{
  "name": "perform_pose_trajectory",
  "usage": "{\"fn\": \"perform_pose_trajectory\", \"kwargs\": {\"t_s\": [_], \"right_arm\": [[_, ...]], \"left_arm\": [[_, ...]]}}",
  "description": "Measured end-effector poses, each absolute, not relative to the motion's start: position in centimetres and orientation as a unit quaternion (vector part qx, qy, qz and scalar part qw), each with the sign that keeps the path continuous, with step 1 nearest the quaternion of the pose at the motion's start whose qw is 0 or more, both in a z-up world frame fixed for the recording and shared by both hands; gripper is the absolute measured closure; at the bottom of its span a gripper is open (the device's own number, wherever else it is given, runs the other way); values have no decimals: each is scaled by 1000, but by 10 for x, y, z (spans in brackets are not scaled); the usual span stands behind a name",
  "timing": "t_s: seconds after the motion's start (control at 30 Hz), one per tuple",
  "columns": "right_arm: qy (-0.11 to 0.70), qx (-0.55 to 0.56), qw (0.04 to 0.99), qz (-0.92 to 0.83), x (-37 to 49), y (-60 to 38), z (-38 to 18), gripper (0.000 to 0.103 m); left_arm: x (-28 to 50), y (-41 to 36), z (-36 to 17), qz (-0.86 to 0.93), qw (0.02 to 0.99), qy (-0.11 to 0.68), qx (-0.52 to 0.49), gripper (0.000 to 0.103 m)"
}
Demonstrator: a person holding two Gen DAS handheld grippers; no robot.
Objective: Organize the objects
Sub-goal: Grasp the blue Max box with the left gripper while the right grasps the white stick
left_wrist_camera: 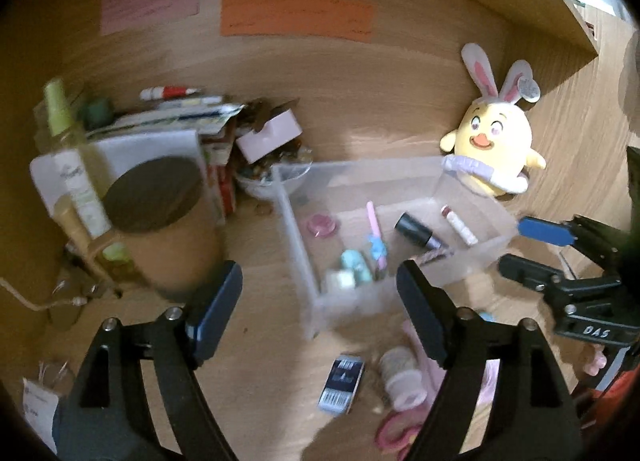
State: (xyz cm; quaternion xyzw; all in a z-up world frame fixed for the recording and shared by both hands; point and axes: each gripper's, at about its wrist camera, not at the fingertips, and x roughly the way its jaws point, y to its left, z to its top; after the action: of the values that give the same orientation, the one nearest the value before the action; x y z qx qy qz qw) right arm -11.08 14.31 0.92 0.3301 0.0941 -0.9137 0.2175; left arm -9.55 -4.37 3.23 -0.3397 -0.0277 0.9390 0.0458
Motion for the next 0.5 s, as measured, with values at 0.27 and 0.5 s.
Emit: {"fn": "perform_pose_trajectory", "kwargs": {"t_s": [0.27, 0.5], "right_arm": [[40, 379, 212, -900, -83, 160, -31, 45], [13, 408, 213, -888, -60, 164, -52, 46]], "left_arm": [[-76, -60, -14, 914, 46, -31, -402, 24], [-74, -60, -42, 890, 79, -58, -446, 28]]}}
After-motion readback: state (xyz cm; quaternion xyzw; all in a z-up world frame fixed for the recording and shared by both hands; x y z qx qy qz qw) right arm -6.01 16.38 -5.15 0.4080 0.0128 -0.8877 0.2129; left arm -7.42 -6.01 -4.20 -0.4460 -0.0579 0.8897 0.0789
